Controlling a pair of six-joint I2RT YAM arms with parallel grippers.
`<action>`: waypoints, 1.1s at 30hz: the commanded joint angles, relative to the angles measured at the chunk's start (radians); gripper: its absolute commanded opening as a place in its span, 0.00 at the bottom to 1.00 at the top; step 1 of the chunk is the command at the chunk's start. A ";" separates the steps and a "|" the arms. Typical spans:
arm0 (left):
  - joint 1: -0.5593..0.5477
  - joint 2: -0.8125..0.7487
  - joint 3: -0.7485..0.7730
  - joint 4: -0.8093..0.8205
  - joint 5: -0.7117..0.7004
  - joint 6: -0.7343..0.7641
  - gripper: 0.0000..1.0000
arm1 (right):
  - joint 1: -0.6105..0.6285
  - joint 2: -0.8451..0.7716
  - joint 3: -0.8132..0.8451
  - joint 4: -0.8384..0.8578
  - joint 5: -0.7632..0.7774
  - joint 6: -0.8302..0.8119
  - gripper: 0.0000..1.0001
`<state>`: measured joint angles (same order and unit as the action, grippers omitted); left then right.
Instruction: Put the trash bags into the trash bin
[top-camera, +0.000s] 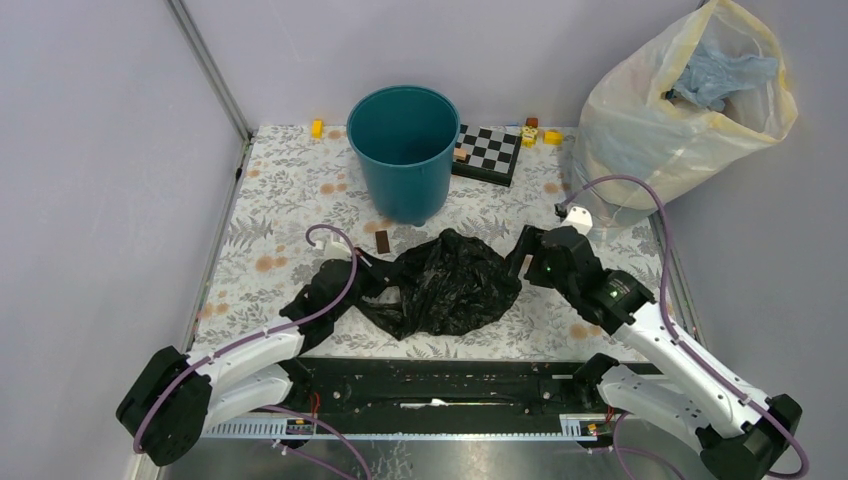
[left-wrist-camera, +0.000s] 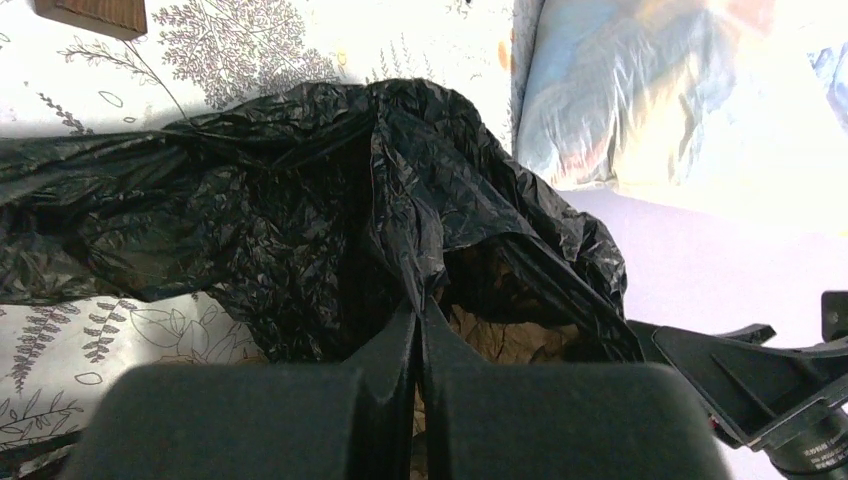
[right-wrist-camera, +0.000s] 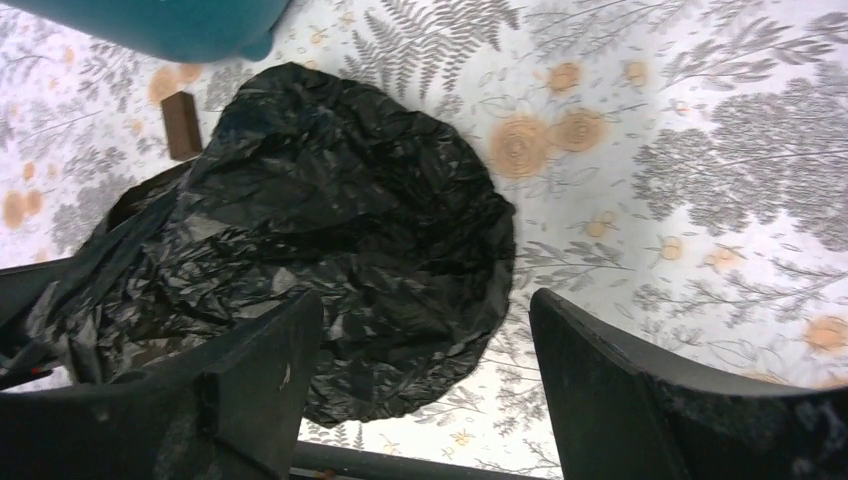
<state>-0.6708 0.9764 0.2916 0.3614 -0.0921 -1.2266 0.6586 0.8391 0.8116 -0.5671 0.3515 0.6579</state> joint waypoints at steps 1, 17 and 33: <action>0.006 -0.016 -0.013 0.094 0.042 0.048 0.00 | -0.004 0.016 -0.031 0.105 -0.120 0.055 0.83; 0.010 -0.024 0.004 0.068 0.074 0.111 0.00 | -0.005 0.173 -0.028 0.194 -0.127 0.050 0.51; 0.055 -0.250 0.171 -0.452 -0.309 0.389 0.00 | -0.006 -0.044 -0.127 0.086 0.141 0.077 0.00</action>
<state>-0.6228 0.7326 0.4171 -0.0116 -0.3199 -0.9279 0.6579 0.8108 0.7029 -0.4637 0.4076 0.7166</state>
